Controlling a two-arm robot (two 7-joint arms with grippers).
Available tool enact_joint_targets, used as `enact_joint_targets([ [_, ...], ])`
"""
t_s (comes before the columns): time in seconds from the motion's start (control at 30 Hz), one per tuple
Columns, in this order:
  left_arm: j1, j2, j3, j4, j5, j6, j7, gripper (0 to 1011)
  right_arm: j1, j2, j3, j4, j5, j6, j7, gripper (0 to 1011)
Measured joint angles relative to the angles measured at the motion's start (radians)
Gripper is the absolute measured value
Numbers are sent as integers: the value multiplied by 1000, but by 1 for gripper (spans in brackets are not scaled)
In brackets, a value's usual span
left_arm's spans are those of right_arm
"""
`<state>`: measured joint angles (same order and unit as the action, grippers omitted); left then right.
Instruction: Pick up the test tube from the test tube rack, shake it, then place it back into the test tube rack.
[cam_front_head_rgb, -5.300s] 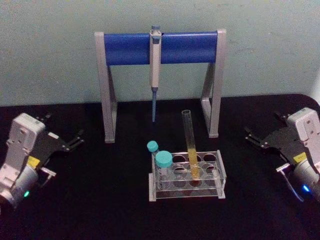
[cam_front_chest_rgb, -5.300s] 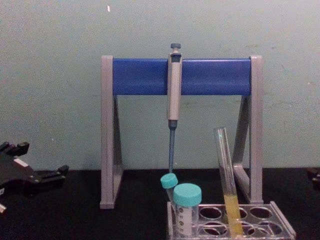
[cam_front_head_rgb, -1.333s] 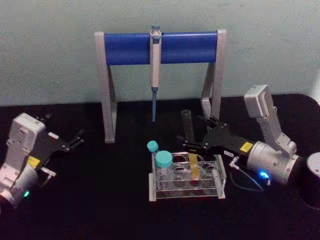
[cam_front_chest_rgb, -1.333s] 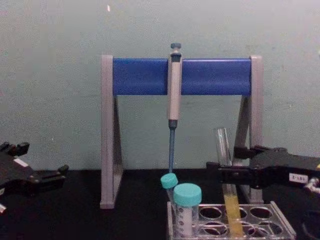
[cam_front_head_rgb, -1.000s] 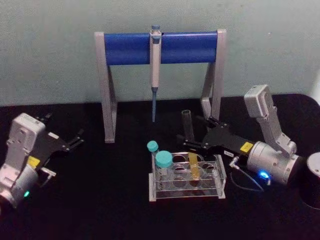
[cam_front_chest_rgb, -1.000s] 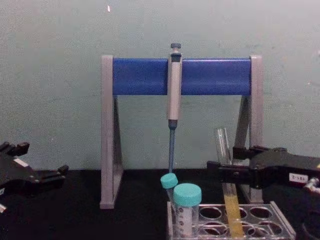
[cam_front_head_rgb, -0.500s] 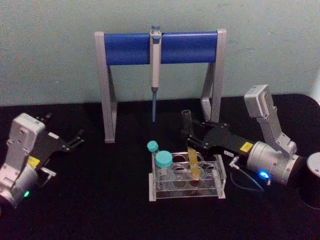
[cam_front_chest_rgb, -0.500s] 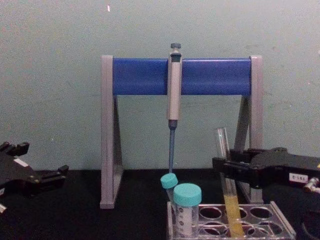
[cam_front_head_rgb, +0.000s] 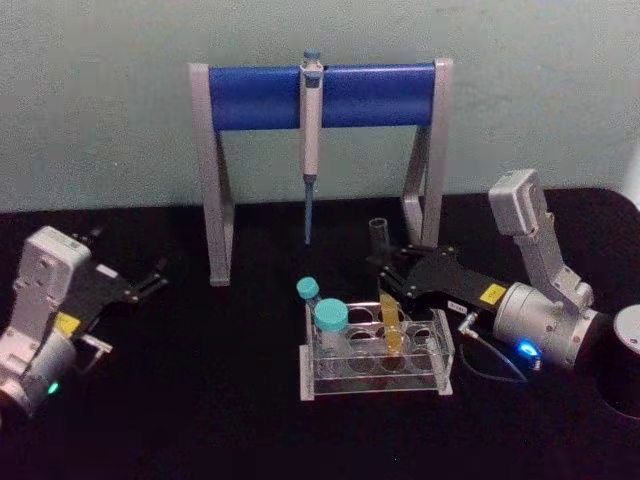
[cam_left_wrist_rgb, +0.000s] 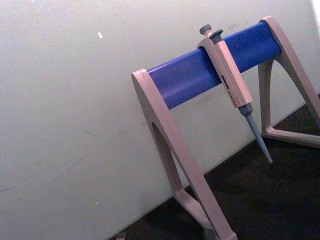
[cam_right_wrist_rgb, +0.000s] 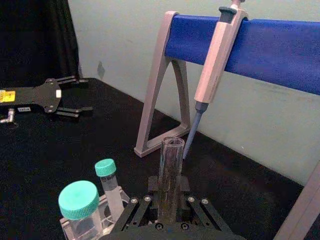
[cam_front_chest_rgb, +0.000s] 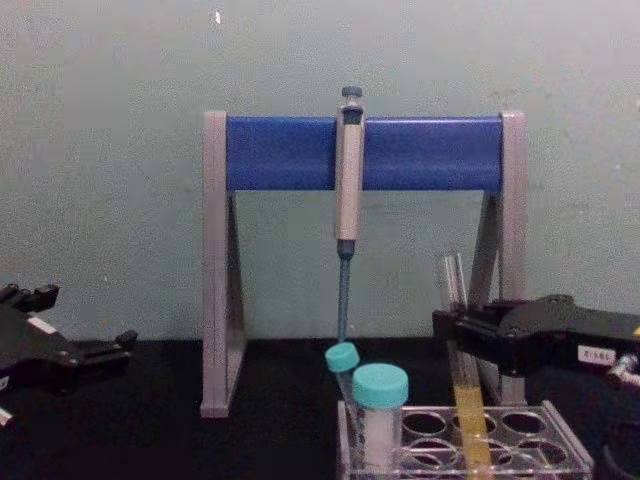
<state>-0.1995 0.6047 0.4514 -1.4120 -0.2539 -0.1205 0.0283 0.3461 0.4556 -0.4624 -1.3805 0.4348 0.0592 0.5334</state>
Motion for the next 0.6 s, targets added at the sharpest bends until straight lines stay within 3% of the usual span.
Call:
enact_joint_targets([
  [0.6, 0, 0, 0, 0, 0, 0, 0, 1001, -9, 4, 11, -9, 19, -21, 19, 234],
])
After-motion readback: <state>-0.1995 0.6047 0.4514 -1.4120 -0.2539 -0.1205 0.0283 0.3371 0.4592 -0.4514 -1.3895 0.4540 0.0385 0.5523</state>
